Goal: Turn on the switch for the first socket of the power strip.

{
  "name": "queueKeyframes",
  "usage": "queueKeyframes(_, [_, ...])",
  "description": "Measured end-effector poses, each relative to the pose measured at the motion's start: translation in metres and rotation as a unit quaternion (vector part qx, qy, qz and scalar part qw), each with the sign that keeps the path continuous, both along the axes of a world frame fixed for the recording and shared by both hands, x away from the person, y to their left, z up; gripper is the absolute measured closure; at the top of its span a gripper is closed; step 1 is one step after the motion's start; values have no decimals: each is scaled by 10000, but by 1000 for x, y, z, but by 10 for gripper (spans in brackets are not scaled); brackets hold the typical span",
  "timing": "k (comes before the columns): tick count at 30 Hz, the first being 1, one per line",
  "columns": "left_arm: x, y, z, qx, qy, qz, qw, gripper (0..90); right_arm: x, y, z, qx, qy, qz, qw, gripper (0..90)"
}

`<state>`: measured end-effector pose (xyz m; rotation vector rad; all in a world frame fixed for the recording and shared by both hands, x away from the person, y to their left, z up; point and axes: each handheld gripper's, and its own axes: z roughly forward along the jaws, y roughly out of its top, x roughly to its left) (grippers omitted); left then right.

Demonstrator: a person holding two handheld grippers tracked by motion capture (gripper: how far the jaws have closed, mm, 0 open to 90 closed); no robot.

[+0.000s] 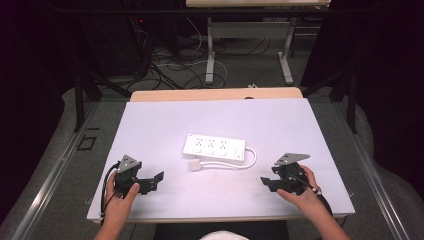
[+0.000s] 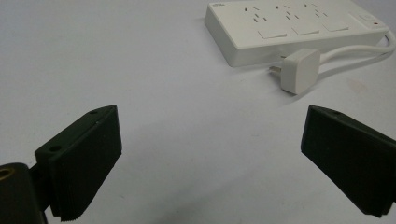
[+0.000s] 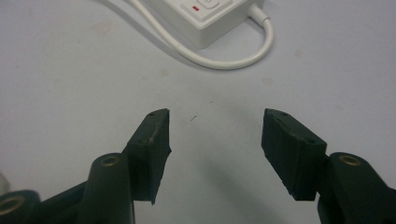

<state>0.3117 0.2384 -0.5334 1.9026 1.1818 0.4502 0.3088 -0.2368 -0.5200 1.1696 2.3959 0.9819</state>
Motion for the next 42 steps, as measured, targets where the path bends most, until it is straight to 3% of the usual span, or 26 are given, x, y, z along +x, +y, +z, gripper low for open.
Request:
queueKeyframes(12, [0, -1, -1, -15, -34, 57, 10000, 51, -2, 15, 0, -227, 59, 410, 9989, 424])
queueKeyframes(19, [0, -1, -1, -9, -30, 71, 10000, 51, 4, 21, 1, -341, 120, 643, 9973, 408])
queueKeyframes(25, [0, -1, -2, -26, -12, 91, 10000, 51, 8, 23, 1, -520, 150, 762, 9956, 405])
queueKeyframes(27, [1, -1, -2, -25, -16, 87, 10000, 52, 8, 25, 2, -567, 262, 721, 9954, 405])
queueKeyframes(35, [1, -1, -2, -17, 66, 61, 10000, 53, 12, 31, 9, -707, 691, 953, 9905, 473])
queueKeyframes(42, [1, -1, -3, -31, 46, 74, 10000, 54, 16, 38, 15, -979, 606, 1181, 9863, 510])
